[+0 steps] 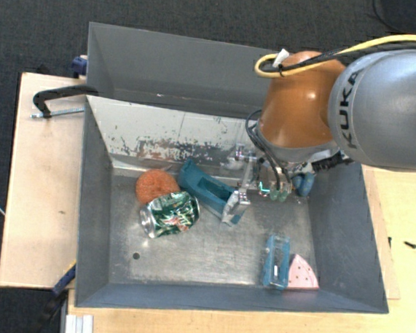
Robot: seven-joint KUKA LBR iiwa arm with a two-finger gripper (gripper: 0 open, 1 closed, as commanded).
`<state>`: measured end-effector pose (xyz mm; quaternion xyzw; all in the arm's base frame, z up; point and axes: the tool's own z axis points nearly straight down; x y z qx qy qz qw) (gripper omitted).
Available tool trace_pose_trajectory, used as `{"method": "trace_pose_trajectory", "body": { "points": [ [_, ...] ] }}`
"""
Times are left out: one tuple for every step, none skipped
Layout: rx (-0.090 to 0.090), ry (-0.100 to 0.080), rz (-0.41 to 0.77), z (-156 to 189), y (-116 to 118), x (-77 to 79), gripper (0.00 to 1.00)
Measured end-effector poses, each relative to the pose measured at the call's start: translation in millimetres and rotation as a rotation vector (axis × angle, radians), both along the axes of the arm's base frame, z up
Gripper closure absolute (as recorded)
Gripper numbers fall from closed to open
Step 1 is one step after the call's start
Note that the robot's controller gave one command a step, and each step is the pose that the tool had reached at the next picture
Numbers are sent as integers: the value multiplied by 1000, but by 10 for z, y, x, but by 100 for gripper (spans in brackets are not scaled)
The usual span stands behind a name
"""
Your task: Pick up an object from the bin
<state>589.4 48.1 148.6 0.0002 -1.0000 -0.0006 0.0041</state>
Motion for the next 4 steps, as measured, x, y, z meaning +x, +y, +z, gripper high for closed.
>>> {"method": "trace_pose_trajectory", "body": {
  "points": [
    [0,-8,-1,48,-1,19,0],
    [3,-12,-49,-712,-82,142,100],
    [3,-12,-49,-712,-82,142,100],
    [-1,-14,-5,997,-124,88,100]
  ]
}}
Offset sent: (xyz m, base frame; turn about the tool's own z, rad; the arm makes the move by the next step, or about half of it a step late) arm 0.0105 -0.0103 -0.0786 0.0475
